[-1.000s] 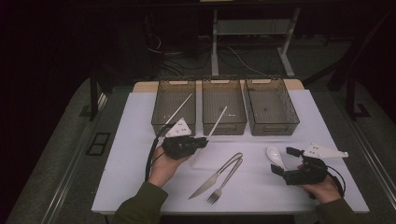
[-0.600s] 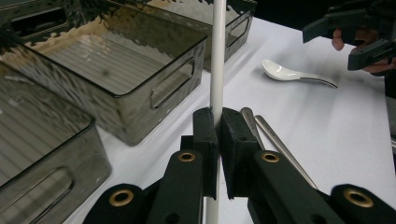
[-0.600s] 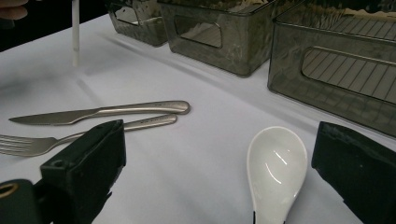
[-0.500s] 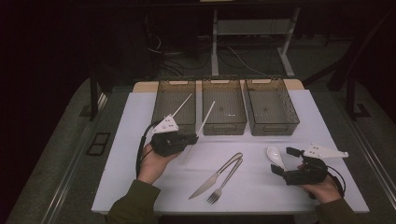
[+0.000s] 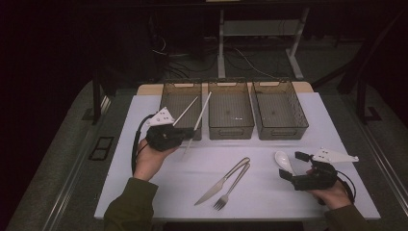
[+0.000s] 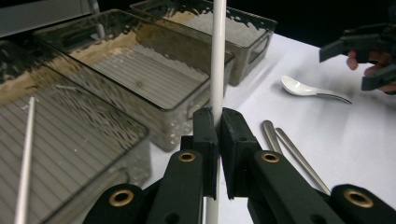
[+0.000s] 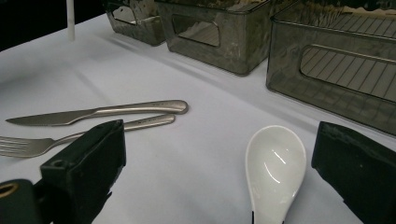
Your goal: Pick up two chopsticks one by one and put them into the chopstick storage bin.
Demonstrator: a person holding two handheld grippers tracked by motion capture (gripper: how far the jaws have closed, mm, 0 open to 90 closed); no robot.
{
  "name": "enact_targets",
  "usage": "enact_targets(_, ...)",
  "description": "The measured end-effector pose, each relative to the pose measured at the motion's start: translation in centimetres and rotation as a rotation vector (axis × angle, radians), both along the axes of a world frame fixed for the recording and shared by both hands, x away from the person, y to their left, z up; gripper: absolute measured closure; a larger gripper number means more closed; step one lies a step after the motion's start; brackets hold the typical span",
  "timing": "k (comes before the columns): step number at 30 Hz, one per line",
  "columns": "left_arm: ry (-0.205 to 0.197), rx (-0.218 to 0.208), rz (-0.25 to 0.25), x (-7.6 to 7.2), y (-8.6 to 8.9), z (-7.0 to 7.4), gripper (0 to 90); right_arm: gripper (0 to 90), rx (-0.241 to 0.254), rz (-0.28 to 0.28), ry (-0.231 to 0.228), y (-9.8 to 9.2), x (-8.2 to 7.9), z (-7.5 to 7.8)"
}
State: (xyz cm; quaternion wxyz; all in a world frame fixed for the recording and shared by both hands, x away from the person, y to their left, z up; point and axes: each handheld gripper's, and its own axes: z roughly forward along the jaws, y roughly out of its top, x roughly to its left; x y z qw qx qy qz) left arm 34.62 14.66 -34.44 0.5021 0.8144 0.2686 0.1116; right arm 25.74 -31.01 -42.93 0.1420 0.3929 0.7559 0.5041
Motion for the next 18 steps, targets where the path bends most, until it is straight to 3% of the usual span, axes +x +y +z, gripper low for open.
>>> enact_targets(4,0.012,0.031,0.017,1.3,0.0,1.3,84.7,3.2,0.001,-0.001,0.005,0.0,0.0,0.0)
enact_targets(9,0.016,0.029,0.016,2.9,0.5,2.8,84.7,3.2,0.003,-0.003,0.000,-0.1,0.0,0.0)
enact_targets(18,-0.025,0.055,0.053,5.9,1.3,4.5,84.7,3.2,0.007,-0.007,0.001,-0.1,0.0,0.0)
